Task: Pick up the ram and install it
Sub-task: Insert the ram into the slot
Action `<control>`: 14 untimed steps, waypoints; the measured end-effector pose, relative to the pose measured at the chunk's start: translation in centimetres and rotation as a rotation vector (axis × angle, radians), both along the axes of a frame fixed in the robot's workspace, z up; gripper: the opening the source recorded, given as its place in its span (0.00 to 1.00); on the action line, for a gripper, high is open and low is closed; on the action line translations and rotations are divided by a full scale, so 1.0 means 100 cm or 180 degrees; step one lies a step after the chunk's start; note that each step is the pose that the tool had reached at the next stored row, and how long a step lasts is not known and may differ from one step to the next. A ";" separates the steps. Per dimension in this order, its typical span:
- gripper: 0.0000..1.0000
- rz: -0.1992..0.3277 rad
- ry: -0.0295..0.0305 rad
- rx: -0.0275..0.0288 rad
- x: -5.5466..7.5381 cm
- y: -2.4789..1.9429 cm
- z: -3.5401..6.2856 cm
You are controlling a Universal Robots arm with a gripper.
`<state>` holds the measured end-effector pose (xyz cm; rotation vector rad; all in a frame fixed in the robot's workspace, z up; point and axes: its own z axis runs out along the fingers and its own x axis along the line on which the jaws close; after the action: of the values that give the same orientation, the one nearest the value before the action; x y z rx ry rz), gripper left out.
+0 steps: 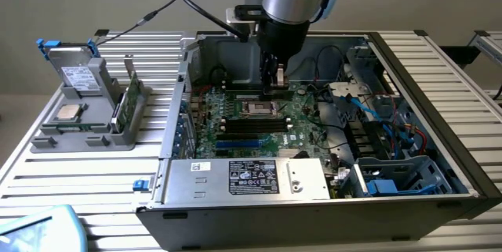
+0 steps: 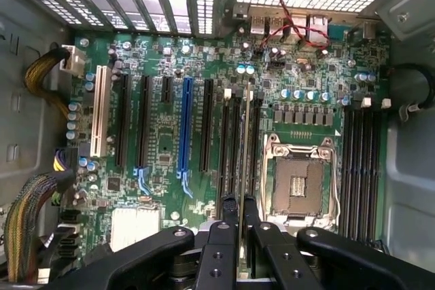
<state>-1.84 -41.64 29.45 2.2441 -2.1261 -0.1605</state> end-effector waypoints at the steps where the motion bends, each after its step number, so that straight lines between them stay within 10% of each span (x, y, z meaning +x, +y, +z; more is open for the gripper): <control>1: 0.14 0.0000 0.0000 -0.0003 0.000 0.0000 -0.0018; 14: 0.14 0.0001 -0.0002 -0.0018 -0.005 0.0001 -0.0254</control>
<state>-2.35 -41.63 26.91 2.2415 -2.1238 -0.1536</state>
